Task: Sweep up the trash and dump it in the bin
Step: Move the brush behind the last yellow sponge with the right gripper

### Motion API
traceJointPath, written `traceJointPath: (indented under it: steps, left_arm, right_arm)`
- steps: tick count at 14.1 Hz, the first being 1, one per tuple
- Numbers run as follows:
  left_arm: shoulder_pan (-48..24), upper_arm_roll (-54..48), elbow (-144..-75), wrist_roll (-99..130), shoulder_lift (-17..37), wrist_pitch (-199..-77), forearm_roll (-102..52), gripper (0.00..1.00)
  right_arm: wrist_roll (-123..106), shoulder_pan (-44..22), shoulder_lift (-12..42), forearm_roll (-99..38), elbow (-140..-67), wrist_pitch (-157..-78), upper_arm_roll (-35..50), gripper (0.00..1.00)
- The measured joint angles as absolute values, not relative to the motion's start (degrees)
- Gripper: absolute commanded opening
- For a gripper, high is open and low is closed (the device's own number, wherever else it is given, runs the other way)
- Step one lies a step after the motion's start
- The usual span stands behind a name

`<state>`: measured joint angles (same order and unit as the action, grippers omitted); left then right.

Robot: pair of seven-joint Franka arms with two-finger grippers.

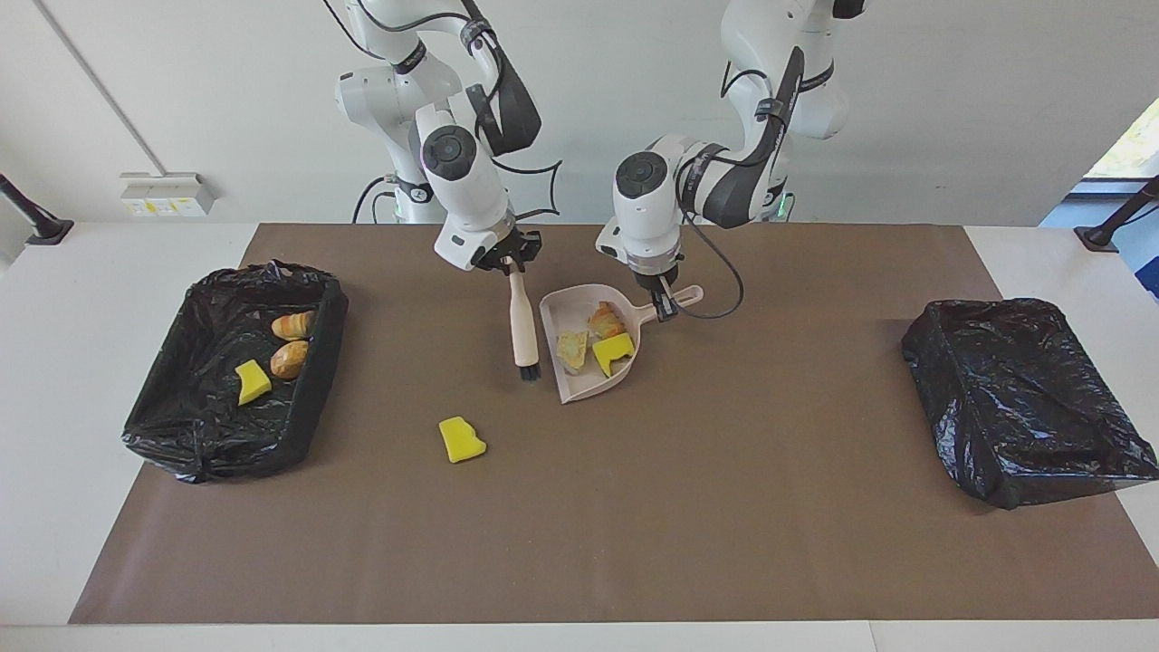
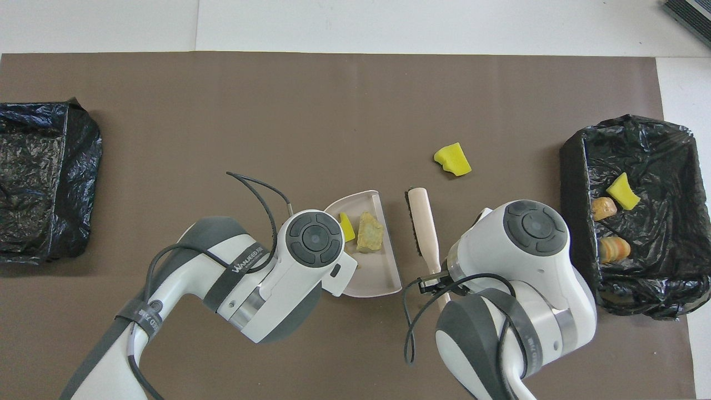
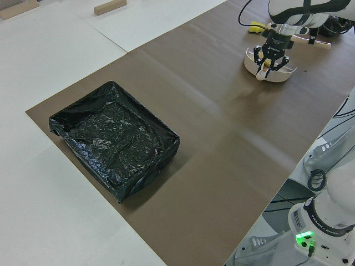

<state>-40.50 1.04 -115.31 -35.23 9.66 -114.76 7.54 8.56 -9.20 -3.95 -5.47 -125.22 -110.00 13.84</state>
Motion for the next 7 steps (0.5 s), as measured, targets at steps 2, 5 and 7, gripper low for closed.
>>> traceJointPath:
  steps: [2, 5, 7]
  left_arm:
    - [-39.2, 1.1, -115.2, -32.6, 9.7, -114.9, 7.5, 0.00]
    - [-37.2, 1.2, -114.3, -29.8, 9.8, -115.0, 7.1, 0.00]
    - [-36.9, 1.2, -113.0, -28.1, 10.1, -114.9, 7.0, 0.00]
  right_arm:
    - [5.0, -8.9, -3.4, 4.3, -124.2, -110.0, 11.3, 0.00]
    - [-2.8, -8.5, 0.2, 14.7, -119.9, -111.0, 4.7, 0.00]
    - [-4.3, -8.2, 5.4, 17.8, -114.4, -111.6, 2.7, 0.00]
